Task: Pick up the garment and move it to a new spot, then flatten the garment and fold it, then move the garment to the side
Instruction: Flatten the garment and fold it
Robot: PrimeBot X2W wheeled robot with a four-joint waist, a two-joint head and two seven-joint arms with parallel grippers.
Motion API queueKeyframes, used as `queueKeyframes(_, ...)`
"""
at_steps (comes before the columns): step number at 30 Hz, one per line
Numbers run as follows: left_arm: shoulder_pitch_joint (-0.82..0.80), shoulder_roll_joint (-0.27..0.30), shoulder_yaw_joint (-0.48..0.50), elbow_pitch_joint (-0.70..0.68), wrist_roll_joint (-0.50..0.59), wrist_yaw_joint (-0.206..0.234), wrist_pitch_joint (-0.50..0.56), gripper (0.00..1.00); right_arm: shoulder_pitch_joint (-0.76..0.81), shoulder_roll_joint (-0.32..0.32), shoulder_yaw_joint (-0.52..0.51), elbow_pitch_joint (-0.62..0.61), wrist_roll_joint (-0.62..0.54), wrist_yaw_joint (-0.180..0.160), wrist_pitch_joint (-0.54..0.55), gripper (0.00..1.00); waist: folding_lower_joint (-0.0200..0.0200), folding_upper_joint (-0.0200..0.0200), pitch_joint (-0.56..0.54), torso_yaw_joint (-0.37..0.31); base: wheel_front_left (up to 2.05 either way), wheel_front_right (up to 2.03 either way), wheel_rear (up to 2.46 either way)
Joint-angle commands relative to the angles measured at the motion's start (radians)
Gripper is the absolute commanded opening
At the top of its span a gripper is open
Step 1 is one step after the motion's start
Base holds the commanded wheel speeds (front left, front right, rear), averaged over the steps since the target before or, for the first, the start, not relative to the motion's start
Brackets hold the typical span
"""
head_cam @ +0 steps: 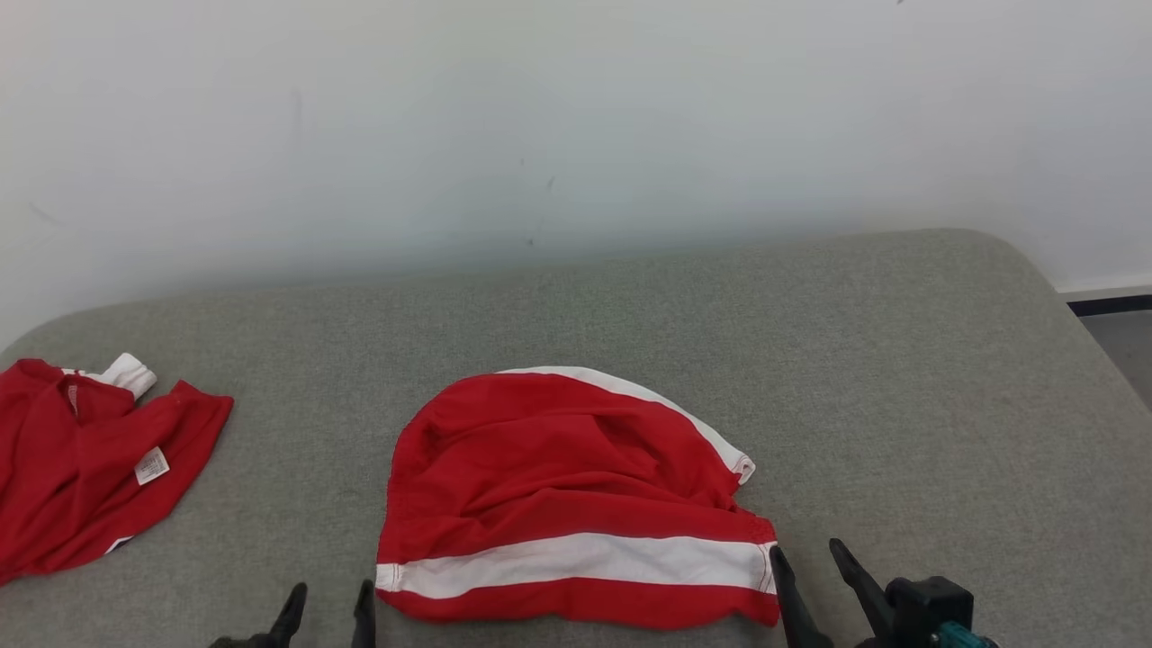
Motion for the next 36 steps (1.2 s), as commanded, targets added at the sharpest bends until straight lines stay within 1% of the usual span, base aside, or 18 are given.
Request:
queueKeyframes(1,-0.036,0.002,-0.011,0.027,0.007,-0.01,0.013,1.0,-0.018,-0.001,0.01,0.015,0.011,-0.003,0.023,1.0,0.0,0.0,0.011,-0.006,0.0,0.0,0.0)
queueKeyframes(2,-0.036,0.002,-0.011,0.027,0.007,-0.01,0.013,1.0,-0.018,-0.001,0.01,0.015,0.011,-0.003,0.023,1.0,0.0,0.0,0.011,-0.006,0.0,0.0,0.0)
queueKeyframes(6,-0.102,-0.001,-0.033,0.112,0.004,-0.018,0.052,1.0,-0.059,-0.001,0.037,0.059,0.037,-0.003,0.071,1.0,0.0,0.0,0.03,-0.018,0.0,0.0,0.0)
queueKeyframes(10,-0.151,-0.001,-0.046,0.191,-0.003,-0.027,0.066,1.0,-0.099,-0.001,0.072,0.118,0.073,-0.002,0.104,1.0,0.0,0.0,0.044,-0.03,0.0,0.0,0.0)
queueKeyframes(15,-0.191,0.003,-0.058,0.27,-0.015,-0.039,0.064,1.0,-0.134,-0.001,0.127,0.17,0.15,-0.003,0.117,1.0,0.0,0.0,0.056,-0.04,0.0,0.0,0.0)
queueKeyframes(22,-0.235,0.01,-0.064,0.353,-0.028,-0.044,0.051,1.0,-0.18,-0.001,0.194,0.218,0.205,-0.003,0.094,1.0,0.0,0.0,0.067,-0.041,0.0,0.0,0.0)
queueKeyframes(30,-0.291,0.005,-0.073,0.438,-0.044,-0.049,0.047,1.0,-0.22,-0.001,0.24,0.266,0.243,-0.003,0.066,1.0,0.0,0.0,0.076,-0.031,0.0,0.0,0.0)
queueKeyframes(31,-0.297,0.004,-0.076,0.448,-0.045,-0.05,0.044,0.95,-0.225,-0.001,0.245,0.27,0.245,-0.003,0.058,1.0,0.0,0.0,0.077,-0.03,0.0,0.0,0.0)
queueKeyframes(32,-0.304,0.003,-0.078,0.457,-0.047,-0.051,0.041,0.62,-0.229,-0.001,0.248,0.275,0.246,-0.003,0.054,1.0,0.0,0.0,0.078,-0.029,0.0,0.0,0.0)
queueKeyframes(34,-0.315,0.001,-0.084,0.474,-0.049,-0.055,0.036,0.31,-0.236,-0.001,0.255,0.287,0.248,-0.003,0.047,1.0,0.0,0.0,0.08,-0.028,0.0,0.0,0.0)
queueKeyframes(35,-0.319,0.0,-0.086,0.484,-0.051,-0.057,0.034,0.0,-0.24,-0.001,0.258,0.291,0.252,-0.003,0.042,1.0,0.0,0.0,0.081,-0.028,0.0,0.0,0.0)
queueKeyframes(36,-0.323,-0.001,-0.089,0.492,-0.054,-0.056,0.031,0.0,-0.243,-0.001,0.26,0.295,0.254,-0.003,0.039,0.87,0.0,0.0,0.082,-0.028,0.0,0.0,0.0)
